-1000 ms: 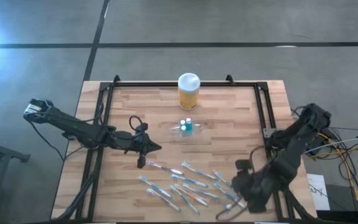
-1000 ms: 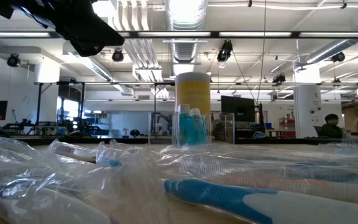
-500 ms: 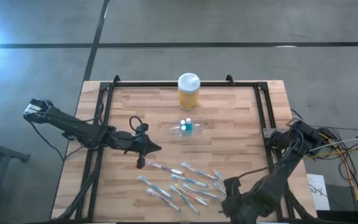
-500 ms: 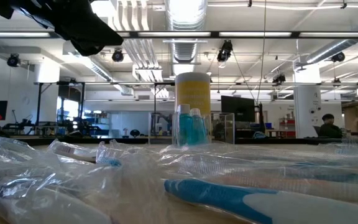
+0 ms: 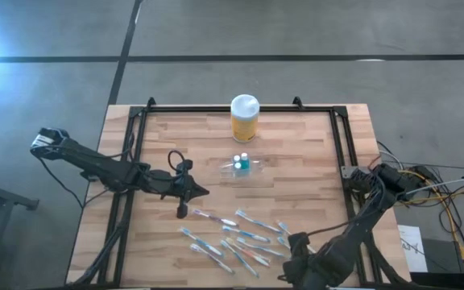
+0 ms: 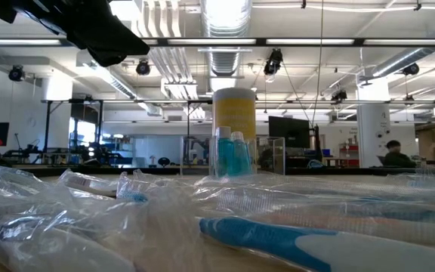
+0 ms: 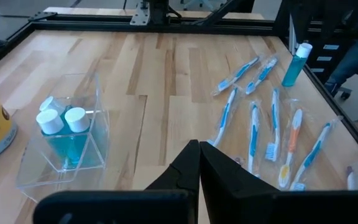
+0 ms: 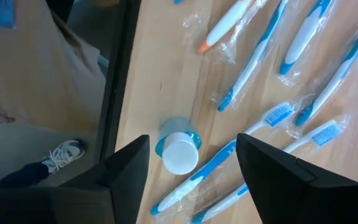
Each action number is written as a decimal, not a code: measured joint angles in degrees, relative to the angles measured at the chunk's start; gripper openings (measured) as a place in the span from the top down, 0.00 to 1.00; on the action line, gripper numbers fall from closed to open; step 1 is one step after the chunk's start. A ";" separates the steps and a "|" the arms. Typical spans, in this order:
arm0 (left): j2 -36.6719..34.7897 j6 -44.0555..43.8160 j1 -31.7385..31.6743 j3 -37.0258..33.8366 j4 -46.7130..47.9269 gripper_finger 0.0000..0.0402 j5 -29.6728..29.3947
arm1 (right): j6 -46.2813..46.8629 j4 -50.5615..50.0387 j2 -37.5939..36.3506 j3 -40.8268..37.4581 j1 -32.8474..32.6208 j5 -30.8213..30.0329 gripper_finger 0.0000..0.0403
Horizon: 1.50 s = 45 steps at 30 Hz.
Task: Pick & Place toothbrushing station
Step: Put the mouthwash bottle into the transparent organizer
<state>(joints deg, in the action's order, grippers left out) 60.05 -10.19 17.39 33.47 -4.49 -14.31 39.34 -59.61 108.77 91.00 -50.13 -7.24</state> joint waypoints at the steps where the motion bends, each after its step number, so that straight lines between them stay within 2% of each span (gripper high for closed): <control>1: 0.00 0.01 0.00 0.00 0.00 0.97 0.00 | 0.21 0.08 0.06 -0.10 -0.12 0.19 0.42; 11: 0.00 -0.01 0.00 0.00 0.00 0.97 -0.02 | 0.59 0.63 0.83 -2.02 -0.54 2.86 0.43; 30: -0.02 -0.04 0.00 0.00 0.02 0.97 -0.04 | -2.24 2.40 1.99 -2.75 -0.50 0.83 0.44; 38: -0.02 -0.03 0.00 0.00 0.02 0.97 -0.04 | -3.11 2.95 1.99 -3.12 -0.50 0.78 0.56; 45: -0.02 -0.03 0.00 0.00 0.02 0.97 -0.04 | -5.38 3.01 1.99 -3.17 -0.48 0.78 0.76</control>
<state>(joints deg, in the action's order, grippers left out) 60.03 -10.22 17.39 33.47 -4.47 -14.35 33.96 -56.60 110.76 87.83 -50.61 -6.46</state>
